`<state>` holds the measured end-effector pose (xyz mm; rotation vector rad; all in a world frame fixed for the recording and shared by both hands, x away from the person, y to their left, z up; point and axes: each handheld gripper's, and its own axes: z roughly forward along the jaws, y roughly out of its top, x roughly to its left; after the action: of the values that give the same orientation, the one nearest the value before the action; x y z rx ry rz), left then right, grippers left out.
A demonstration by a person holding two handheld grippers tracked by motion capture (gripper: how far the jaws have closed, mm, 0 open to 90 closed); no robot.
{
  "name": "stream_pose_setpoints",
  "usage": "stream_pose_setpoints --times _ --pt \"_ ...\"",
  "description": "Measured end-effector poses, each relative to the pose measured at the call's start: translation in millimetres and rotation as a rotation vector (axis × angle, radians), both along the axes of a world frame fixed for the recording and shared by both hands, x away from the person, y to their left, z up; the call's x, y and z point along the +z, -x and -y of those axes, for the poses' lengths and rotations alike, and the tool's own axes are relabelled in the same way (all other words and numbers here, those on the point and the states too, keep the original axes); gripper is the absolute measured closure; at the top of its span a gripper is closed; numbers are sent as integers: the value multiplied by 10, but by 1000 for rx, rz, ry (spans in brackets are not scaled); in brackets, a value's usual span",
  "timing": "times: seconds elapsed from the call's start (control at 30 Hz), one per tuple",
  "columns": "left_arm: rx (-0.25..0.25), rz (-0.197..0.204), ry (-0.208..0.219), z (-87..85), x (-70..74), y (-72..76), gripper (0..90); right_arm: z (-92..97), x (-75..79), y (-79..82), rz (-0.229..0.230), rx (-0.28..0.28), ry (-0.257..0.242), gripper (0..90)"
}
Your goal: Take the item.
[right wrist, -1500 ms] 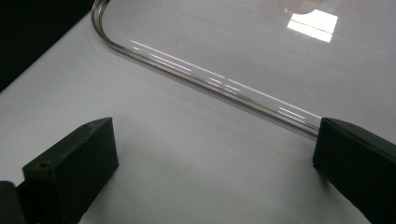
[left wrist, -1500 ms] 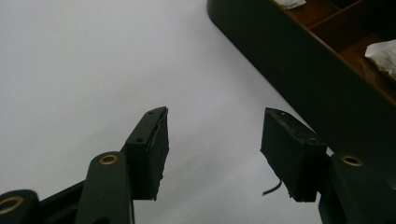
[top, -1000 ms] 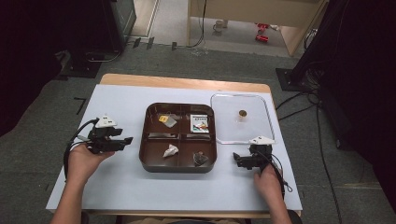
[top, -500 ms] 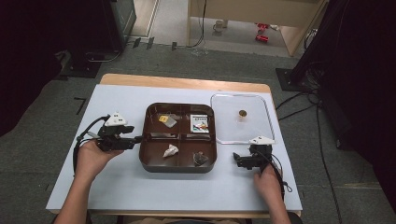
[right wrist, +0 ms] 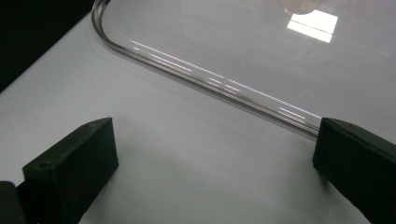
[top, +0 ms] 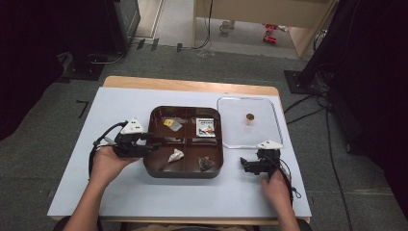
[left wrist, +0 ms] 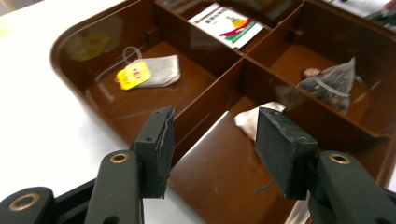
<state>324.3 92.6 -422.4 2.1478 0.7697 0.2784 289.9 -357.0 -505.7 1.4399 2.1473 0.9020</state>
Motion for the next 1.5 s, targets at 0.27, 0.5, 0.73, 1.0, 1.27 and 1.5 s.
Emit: stream_pose_setpoints --times 0.27,0.5,0.73,1.0,1.27,1.5 --pt "-17 -24 0 143 -63 -3 499 -1 0 0 0 0 0 0" --pt "-48 -31 -25 261 -127 -13 510 -1 0 0 0 0 0 0" --pt "-82 -36 -38 385 -182 -5 524 -1 0 0 0 0 1 0" --pt "-104 -69 -69 511 -285 -12 529 -1 0 0 0 0 1 0" --pt "-114 -98 -127 607 -374 -18 529 -1 1 0 0 0 1 0" --pt "-118 -107 -185 667 -417 -1 557 -1 0 0 0 0 1 0"
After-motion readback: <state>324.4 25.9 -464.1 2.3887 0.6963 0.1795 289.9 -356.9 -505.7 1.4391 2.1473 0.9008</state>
